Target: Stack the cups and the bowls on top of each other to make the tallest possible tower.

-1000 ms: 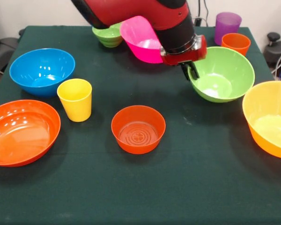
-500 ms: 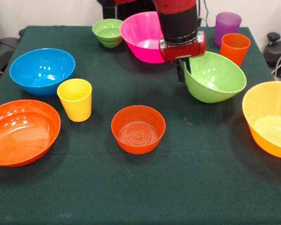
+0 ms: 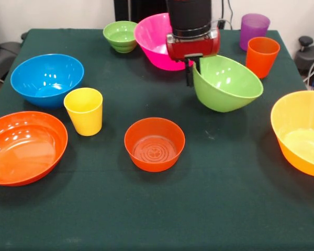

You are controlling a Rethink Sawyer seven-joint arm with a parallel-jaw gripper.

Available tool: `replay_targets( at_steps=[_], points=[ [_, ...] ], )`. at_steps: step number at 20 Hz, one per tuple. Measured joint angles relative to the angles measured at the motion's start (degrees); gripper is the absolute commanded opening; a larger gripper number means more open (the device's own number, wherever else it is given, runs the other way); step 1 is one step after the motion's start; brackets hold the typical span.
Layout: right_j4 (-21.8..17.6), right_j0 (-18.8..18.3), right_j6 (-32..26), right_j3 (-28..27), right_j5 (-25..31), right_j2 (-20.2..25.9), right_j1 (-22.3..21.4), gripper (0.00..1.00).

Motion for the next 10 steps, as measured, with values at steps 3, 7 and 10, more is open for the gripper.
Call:
replay_targets(
  at_steps=[3,7,10],
  points=[
    [0.01,-1.99,0.0,0.88,0.0,0.29,-0.67,0.0],
    [0.53,-5.78,0.0,2.75,0.01,1.11,-2.43,0.0],
    [1.66,-9.48,0.0,5.18,0.02,2.57,-5.22,0.0]
  ],
)
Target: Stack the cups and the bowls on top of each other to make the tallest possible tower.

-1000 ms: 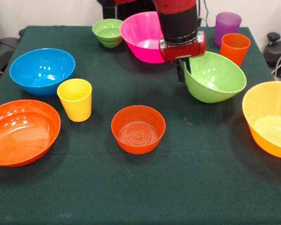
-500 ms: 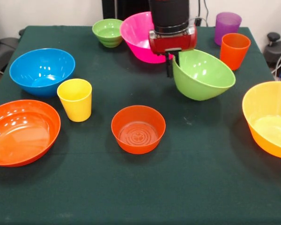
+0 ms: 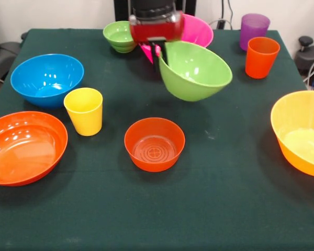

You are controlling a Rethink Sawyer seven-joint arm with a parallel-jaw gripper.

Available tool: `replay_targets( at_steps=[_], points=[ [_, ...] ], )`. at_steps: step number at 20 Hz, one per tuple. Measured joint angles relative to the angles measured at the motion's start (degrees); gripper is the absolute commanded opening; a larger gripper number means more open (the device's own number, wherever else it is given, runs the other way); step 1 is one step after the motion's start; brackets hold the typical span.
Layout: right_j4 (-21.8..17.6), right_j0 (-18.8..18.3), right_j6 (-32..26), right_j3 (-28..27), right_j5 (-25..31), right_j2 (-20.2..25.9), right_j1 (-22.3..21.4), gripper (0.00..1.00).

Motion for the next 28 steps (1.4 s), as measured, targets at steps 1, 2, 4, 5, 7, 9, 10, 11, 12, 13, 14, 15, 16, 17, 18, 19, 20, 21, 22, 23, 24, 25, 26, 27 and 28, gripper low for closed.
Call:
replay_targets(
  at_steps=[1,2,4,5,7,9,10,11,12,13,14,15,16,17,18,19,20,21,22,23,24,25,26,27,28],
  points=[
    [0.44,-0.96,0.0,0.75,0.06,0.51,-0.95,0.0],
    [0.8,-1.67,0.0,1.33,0.17,0.89,-1.74,0.0],
    [1.78,-2.99,0.0,2.47,0.67,1.68,-3.5,0.0],
    [2.35,-3.53,0.0,2.94,1.01,2.03,-4.39,0.0],
    [3.23,-4.16,0.0,3.53,1.84,2.58,-5.95,0.0],
    [4.18,-4.26,0.0,3.84,2.93,3.29,-7.4,0.0],
    [4.43,-4.24,0.0,3.88,3.18,3.5,-7.7,0.0],
    [5.07,-4.23,0.0,3.97,3.65,4.16,-8.51,0.0],
    [5.33,-4.22,0.0,4.0,3.73,4.42,-8.8,0.0],
    [5.5,-4.23,0.0,4.03,3.75,4.61,-9.0,0.0],
    [5.7,-4.21,0.0,4.06,3.75,4.82,-9.26,0.0],
    [5.93,-4.19,0.0,4.08,3.75,5.0,-9.53,0.0],
    [6.27,-4.16,0.0,4.11,3.75,5.2,-9.86,0.0],
    [6.57,-4.13,0.0,4.15,3.75,5.32,-10.1,0.0],
    [7.02,-4.08,0.0,4.3,3.75,5.46,-10.52,0.0],
    [7.15,-4.09,0.0,4.42,3.75,5.51,-10.73,0.0],
    [7.3,-4.1,0.0,4.65,3.73,5.54,-11.07,0.0],
    [7.33,-4.1,0.0,4.85,3.74,5.55,-11.29,0.0],
    [7.36,-4.1,0.0,5.06,3.75,5.56,-11.5,0.0],
    [7.36,-4.11,0.0,5.47,3.75,5.58,-11.87,0.0],
    [7.36,-4.13,0.0,5.84,3.75,5.6,-12.18,0.0],
    [7.35,-4.17,0.0,6.53,3.75,5.6,-12.71,0.0],
    [7.35,-4.28,0.0,7.17,3.75,5.61,-13.08,0.0],
    [7.35,-4.41,0.0,7.64,3.75,5.64,-13.3,0.0],
    [7.35,-4.56,0.0,8.04,3.73,5.67,-13.47,0.0]
  ],
)
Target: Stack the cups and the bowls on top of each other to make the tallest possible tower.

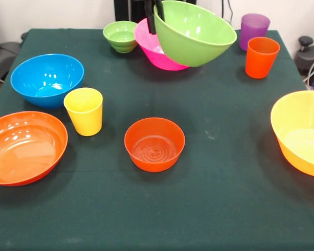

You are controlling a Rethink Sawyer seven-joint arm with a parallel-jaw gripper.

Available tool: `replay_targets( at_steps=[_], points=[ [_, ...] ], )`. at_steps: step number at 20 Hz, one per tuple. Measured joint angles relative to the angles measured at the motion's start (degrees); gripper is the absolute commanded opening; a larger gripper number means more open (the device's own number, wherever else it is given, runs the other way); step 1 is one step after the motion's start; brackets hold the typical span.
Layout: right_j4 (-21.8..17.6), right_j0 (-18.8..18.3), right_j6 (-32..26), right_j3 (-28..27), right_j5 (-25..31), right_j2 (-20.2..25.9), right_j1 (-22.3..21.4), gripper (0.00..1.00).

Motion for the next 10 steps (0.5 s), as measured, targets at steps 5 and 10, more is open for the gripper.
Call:
replay_targets(
  at_steps=[5,10],
  points=[
    [-0.01,-3.07,0.0,4.52,0.01,0.78,-1.24,0.0],
    [-0.09,-3.69,0.0,7.71,-0.02,0.4,-2.67,0.0]
  ],
)
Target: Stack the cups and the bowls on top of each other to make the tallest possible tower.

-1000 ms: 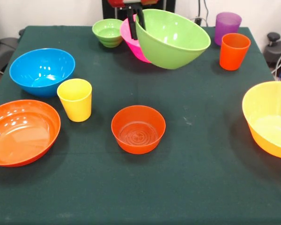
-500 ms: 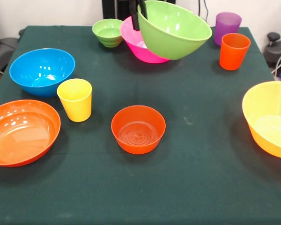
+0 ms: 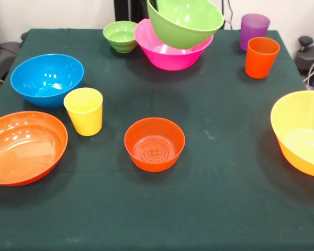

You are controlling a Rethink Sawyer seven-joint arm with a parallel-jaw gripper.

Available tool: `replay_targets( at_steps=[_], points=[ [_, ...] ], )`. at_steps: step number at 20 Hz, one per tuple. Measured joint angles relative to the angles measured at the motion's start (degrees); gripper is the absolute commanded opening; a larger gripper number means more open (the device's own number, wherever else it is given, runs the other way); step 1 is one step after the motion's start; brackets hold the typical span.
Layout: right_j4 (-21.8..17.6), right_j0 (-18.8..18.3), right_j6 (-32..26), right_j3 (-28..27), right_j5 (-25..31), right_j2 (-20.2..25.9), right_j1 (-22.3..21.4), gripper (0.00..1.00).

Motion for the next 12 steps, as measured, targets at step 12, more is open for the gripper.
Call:
replay_targets(
  at_steps=[12],
  points=[
    [-1.54,8.16,0.0,0.11,-1.88,-3.92,1.15,0.0]
  ],
)
